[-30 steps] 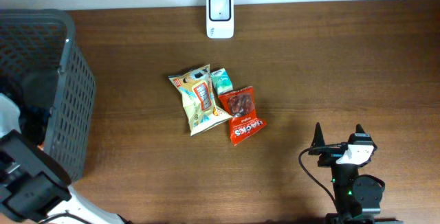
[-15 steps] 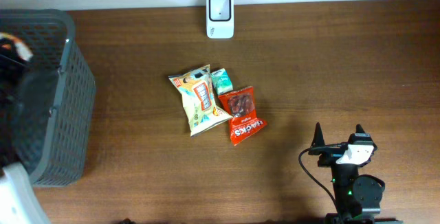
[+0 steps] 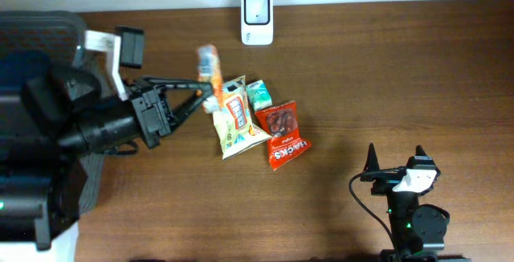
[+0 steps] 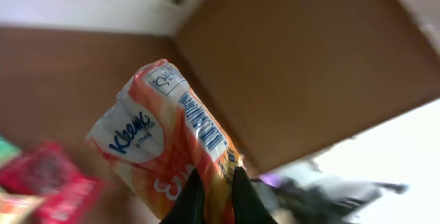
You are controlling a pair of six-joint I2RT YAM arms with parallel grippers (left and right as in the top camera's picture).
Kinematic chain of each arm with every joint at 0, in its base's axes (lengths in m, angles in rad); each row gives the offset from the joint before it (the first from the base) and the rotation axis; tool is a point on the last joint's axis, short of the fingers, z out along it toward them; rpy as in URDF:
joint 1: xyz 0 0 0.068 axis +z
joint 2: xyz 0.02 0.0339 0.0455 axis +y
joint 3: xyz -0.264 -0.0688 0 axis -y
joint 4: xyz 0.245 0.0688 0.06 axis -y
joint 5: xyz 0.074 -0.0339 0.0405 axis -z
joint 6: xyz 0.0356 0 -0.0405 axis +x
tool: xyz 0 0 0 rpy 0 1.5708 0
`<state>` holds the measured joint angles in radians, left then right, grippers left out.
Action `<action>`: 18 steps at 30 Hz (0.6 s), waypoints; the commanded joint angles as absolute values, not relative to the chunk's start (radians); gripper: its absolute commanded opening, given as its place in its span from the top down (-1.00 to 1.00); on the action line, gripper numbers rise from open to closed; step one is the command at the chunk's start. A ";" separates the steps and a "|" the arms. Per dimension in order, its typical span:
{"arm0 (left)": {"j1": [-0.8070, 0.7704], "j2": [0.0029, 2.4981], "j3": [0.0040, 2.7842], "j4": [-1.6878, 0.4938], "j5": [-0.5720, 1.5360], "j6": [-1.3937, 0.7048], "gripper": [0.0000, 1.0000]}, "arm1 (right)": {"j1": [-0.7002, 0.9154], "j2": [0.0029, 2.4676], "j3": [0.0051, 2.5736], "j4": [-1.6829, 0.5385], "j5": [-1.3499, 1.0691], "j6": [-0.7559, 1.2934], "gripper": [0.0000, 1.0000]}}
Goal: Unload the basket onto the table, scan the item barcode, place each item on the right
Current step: 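Carry the orange tissue pack onto the pile and release it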
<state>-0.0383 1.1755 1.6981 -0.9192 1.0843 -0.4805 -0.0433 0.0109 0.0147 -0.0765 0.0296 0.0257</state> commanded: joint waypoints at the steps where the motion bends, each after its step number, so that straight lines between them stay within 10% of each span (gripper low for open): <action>1: -0.043 1.226 1.695 -0.917 1.309 -0.604 1.00 | -0.046 0.003 0.006 -0.078 0.038 0.031 -0.97; 8: -0.043 1.283 1.695 -0.917 1.280 -0.613 1.00 | -0.046 0.003 0.006 -0.078 0.038 0.031 -0.97; 18: -0.254 1.364 1.667 -1.087 0.215 -0.461 1.00 | -0.046 0.003 0.006 -0.078 0.038 0.031 -0.97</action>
